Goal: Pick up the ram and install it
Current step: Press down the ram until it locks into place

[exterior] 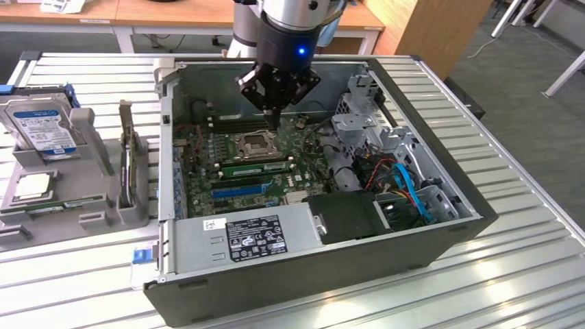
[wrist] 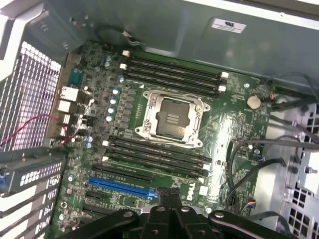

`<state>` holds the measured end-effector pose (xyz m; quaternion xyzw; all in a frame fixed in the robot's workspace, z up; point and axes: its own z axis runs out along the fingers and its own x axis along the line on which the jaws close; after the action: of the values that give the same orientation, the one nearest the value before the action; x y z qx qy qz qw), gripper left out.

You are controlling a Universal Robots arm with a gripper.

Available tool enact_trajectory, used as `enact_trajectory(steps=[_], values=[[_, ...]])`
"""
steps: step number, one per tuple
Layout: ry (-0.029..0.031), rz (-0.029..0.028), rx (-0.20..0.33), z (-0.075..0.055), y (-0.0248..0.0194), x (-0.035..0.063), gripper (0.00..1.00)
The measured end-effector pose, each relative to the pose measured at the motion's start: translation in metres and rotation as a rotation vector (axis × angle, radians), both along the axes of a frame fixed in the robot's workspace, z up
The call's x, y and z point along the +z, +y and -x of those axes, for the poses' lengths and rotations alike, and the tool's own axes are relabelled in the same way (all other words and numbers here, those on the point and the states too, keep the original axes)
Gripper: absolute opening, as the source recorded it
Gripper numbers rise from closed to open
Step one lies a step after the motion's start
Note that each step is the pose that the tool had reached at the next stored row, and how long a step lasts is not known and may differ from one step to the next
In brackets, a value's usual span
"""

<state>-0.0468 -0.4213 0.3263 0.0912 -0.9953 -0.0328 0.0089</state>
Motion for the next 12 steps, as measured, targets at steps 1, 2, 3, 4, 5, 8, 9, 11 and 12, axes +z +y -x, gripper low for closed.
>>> enact_trajectory(steps=[1, 2, 3, 4, 5, 8, 9, 11, 12], values=[[0.0000, -0.0001, -0.011, 0.0000, 0.0000, 0.0000, 0.10], [0.0000, 0.0000, -0.024, 0.0000, 0.0000, 0.0000, 0.10], [0.0001, 0.0000, -0.037, 0.0000, 0.0000, 0.0000, 0.10], [0.0001, 0.0000, -0.049, 0.0000, 0.0000, 0.0000, 0.10], [0.0001, 0.0000, -0.061, 0.0000, 0.0000, 0.0000, 0.10], [0.0008, 0.0000, -0.098, 0.0000, 0.0000, 0.0000, 0.10], [0.0014, 0.0001, -0.109, 0.0000, 0.0000, 0.0000, 0.10], [0.0039, 0.0001, -0.123, 0.0001, 0.0000, 0.0000, 0.10], [0.0063, 0.0001, -0.125, 0.0001, 0.0000, 0.0000, 0.10]])
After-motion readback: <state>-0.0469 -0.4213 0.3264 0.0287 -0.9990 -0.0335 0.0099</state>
